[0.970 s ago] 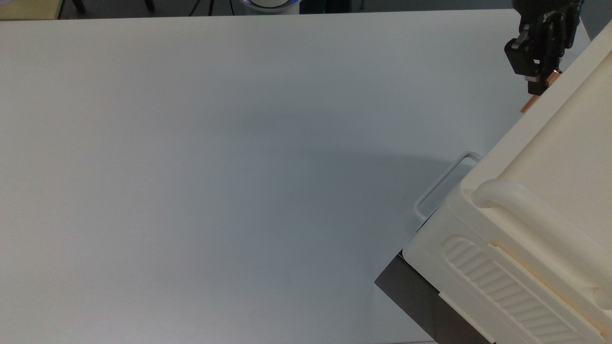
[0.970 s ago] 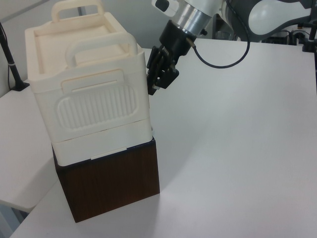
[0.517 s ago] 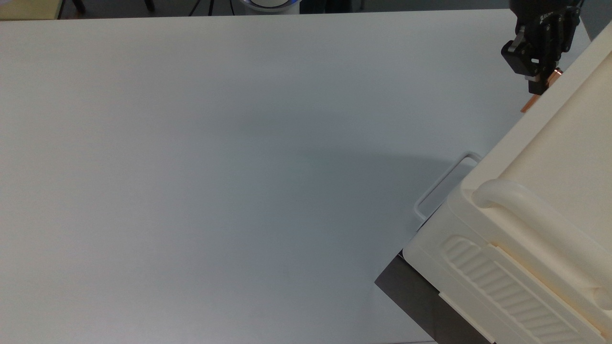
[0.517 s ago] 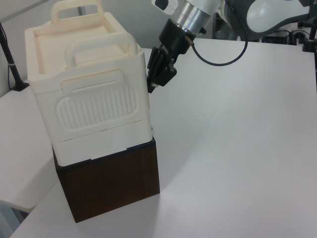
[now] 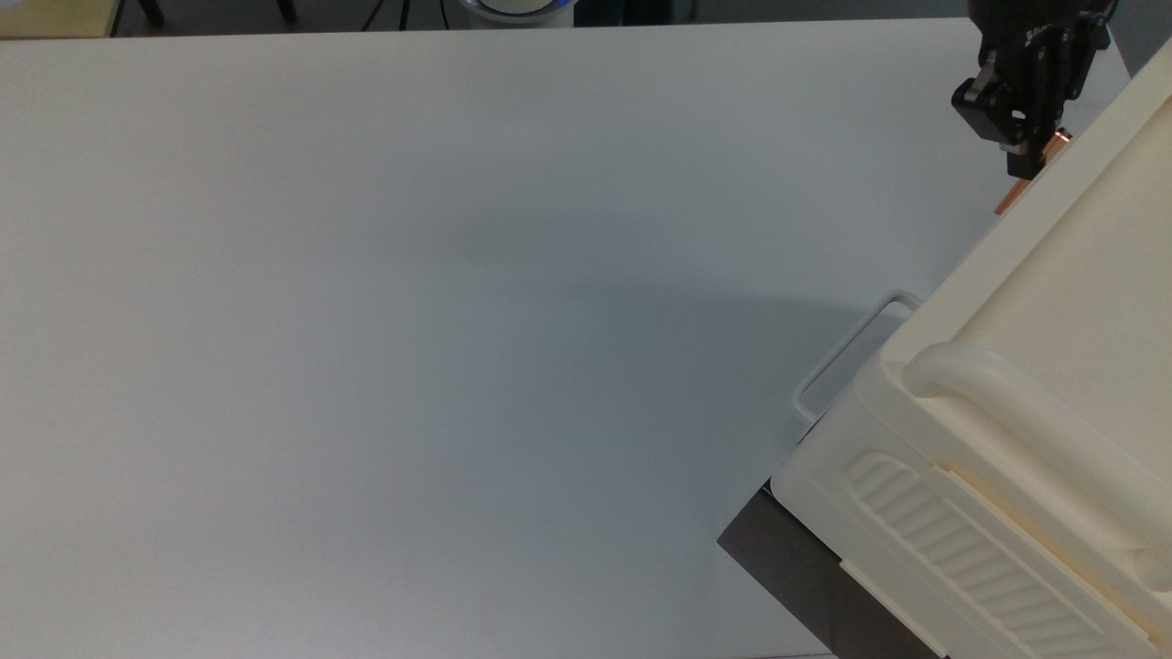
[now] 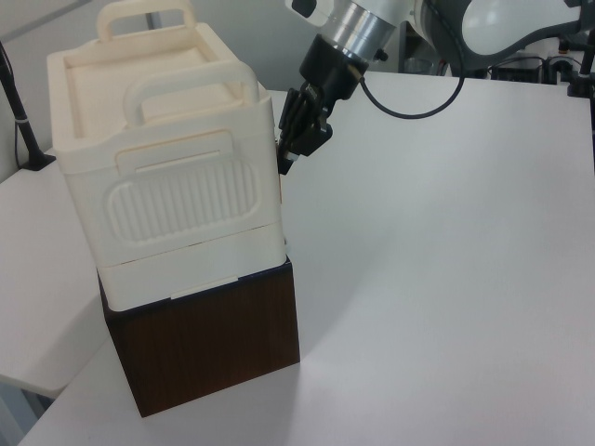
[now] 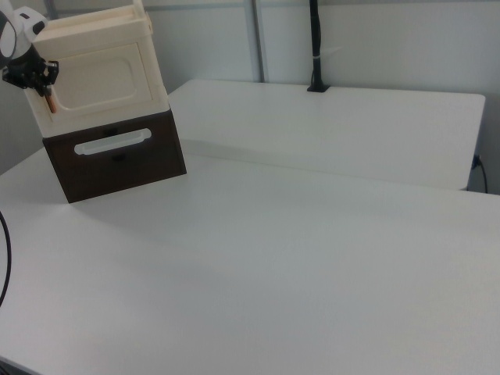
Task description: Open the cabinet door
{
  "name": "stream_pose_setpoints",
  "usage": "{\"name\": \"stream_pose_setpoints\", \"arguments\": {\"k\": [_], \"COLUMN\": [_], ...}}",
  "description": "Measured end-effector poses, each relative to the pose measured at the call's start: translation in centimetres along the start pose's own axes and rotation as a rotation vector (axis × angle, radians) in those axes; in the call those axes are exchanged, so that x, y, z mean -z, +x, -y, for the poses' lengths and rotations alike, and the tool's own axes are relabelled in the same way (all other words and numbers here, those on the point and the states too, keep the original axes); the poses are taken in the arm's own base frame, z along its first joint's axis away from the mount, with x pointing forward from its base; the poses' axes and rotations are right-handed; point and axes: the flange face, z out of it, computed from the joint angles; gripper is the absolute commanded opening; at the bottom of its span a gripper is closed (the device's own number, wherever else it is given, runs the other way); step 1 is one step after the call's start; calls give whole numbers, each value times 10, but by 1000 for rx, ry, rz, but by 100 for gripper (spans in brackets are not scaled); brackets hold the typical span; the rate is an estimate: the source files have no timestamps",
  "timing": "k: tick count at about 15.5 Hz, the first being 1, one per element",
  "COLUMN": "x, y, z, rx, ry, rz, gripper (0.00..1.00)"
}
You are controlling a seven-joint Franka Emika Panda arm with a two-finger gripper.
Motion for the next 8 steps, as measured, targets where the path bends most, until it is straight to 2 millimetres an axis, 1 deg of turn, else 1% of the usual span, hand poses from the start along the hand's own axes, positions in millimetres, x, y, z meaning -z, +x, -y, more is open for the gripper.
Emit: {"name": "stream_pose_setpoints", "arguments": {"k": [2, 4, 5, 6, 8], "x": [4, 12, 16, 21, 27], "y": [-3, -9, -13, -17, -27], "z": [-3, -8, -11, -15, -26], "rx": [-10, -1, 8, 17, 13], "ry": [11, 17, 20, 23, 33], "rz": [25, 67, 89, 111, 170], "gripper": [5, 7, 16, 33, 70]}}
